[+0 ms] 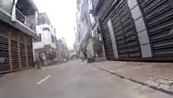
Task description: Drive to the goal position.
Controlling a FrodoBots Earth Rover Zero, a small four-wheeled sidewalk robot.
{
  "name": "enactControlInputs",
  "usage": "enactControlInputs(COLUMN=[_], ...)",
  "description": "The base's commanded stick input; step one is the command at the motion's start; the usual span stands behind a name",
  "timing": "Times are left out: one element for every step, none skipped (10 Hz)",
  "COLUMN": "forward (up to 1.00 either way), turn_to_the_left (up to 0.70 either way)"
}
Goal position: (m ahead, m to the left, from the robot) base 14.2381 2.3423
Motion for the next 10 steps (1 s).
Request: enactControlInputs(forward=[0.47,0.47,0.47,0.47,0.47,0.47,0.47,0.47,0.47,0.47], turn_to_the_left=[0.01,0.01,0.01,0.01,0.01,0.01,0.01,0.01,0.01,0.01])
